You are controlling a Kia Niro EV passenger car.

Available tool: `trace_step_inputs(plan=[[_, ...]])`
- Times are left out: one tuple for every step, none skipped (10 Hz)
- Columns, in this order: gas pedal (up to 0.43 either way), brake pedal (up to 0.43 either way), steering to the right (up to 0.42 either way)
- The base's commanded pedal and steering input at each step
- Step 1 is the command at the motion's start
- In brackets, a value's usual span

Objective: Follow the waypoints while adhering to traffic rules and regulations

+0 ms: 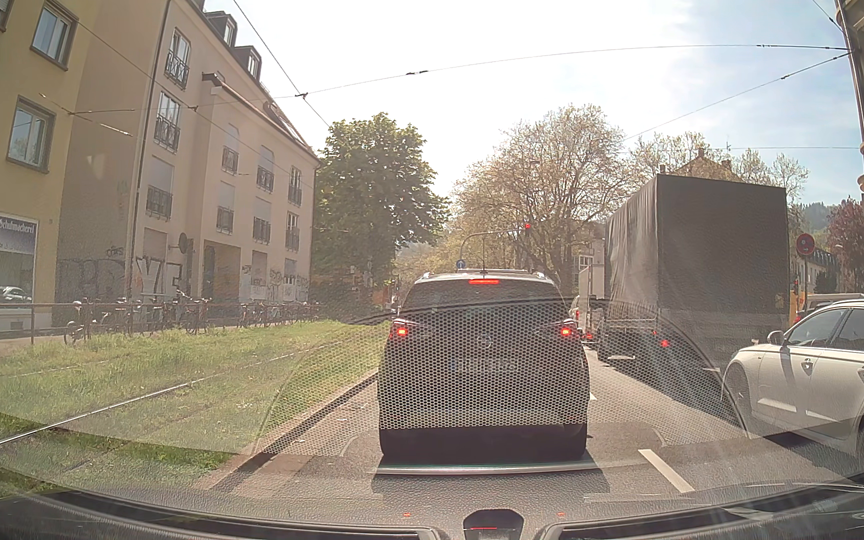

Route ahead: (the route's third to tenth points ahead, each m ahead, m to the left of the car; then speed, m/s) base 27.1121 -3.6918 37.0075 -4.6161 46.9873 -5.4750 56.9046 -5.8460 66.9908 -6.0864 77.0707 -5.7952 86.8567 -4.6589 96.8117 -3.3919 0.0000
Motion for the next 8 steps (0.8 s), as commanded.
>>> trace_step_inputs(plan=[[0.0,0.201,0.051],[0.0,0.201,0.051],[0.0,0.201,0.051],[0.0,0.201,0.05],[0.0,0.201,0.05],[0.0,0.201,0.05],[0.0,0.201,0.051],[0.0,0.201,0.051]])
